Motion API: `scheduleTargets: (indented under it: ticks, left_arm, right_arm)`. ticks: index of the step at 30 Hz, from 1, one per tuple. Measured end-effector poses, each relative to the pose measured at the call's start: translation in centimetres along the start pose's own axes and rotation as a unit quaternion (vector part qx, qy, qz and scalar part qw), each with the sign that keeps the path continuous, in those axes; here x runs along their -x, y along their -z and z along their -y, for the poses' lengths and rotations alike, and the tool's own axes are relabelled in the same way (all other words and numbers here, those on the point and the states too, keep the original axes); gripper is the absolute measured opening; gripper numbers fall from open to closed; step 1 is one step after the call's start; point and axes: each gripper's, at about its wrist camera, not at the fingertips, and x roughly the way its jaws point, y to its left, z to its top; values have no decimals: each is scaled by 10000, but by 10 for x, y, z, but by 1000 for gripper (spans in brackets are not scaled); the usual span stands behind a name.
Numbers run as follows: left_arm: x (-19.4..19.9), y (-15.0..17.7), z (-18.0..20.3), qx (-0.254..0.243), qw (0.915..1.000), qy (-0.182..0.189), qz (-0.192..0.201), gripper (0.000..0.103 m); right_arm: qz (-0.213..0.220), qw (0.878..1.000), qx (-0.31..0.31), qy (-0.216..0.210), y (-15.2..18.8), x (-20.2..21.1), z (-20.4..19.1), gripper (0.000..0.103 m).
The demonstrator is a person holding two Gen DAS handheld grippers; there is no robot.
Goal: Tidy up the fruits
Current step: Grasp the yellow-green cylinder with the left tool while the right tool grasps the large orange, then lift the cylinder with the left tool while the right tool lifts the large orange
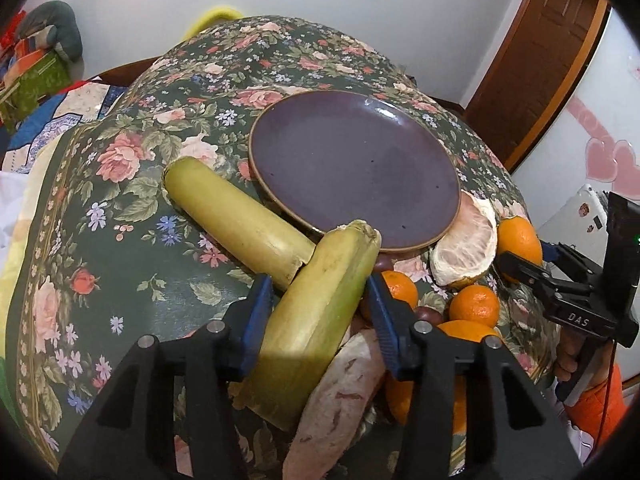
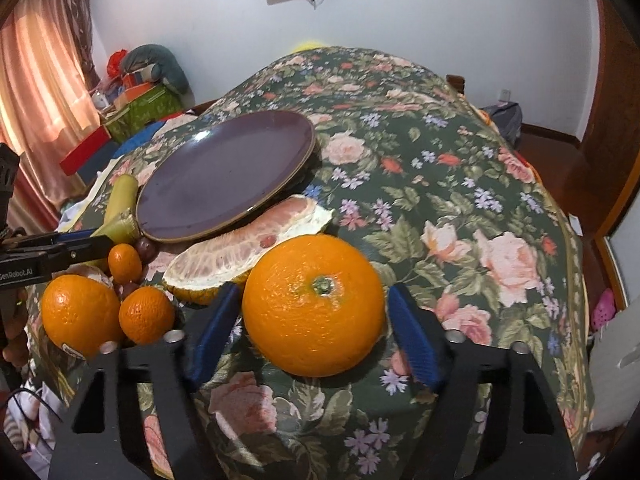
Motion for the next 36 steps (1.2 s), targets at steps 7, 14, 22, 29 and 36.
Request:
scheduleTargets:
  ticks: [7, 14, 22, 29, 36]
  left_arm:
    - [16, 4, -10, 37, 9998, -212, -12, 36]
    - [29, 11, -19, 6, 9990, -440, -73, 32]
    - [11, -3, -22, -25, 9982, -241, -554, 39]
    - [-18, -15, -22, -22, 9951, -152, -975, 44]
    - [1, -13, -11, -247, 9970, -333, -650, 42]
  right_arm:
    - [-35, 10000, -44, -14, 1, 3, 1, 62]
    - [-44, 10000, -21, -82, 3, 8, -5, 61]
    - [-81, 9998, -34, -149, 2, 9, -5, 62]
    - [-92, 9998, -63, -167, 3, 9, -4, 62]
    - [25, 9999, -43, -128, 0, 17, -5, 61]
